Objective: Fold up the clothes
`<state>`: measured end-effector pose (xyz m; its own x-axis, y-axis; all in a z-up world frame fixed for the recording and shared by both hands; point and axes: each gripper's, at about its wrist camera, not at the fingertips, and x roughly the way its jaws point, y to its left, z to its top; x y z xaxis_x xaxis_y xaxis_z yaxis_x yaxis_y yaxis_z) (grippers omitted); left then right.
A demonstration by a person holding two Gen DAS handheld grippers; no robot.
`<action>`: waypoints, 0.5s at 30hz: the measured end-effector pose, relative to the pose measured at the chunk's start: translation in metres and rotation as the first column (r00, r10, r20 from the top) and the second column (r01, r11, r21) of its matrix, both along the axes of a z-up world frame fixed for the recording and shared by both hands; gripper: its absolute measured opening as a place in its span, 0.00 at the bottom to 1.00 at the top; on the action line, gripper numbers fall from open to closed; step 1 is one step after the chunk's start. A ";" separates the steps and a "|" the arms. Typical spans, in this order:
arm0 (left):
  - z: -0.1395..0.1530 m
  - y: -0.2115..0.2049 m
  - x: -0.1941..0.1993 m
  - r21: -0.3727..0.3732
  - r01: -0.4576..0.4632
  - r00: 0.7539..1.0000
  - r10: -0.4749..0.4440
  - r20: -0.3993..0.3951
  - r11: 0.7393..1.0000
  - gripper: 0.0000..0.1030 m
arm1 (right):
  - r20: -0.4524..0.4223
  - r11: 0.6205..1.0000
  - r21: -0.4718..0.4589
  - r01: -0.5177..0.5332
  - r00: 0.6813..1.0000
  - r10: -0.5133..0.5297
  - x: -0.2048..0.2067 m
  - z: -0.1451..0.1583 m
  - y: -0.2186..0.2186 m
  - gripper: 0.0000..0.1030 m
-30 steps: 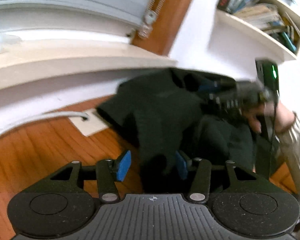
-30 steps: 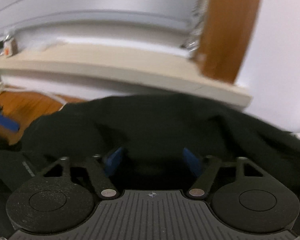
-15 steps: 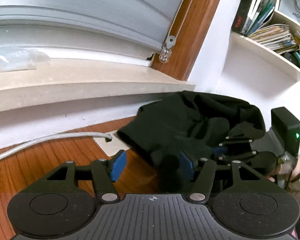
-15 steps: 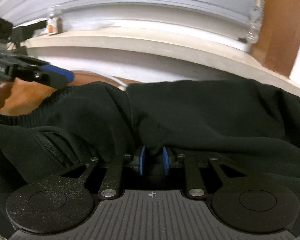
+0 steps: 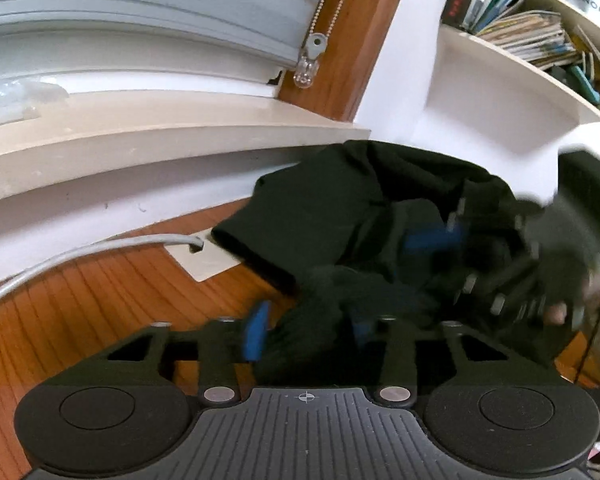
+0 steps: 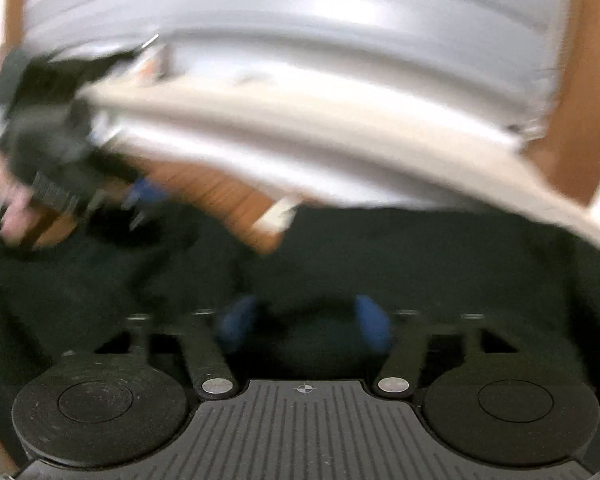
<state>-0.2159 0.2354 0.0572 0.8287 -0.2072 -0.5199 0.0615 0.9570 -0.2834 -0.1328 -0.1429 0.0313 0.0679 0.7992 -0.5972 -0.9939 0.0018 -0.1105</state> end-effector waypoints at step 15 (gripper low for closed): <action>-0.008 -0.001 0.004 0.040 0.071 0.996 -0.068 -0.063 0.997 0.32 | 0.067 0.975 -0.220 0.023 0.998 -0.009 0.033 -0.037 0.107 0.80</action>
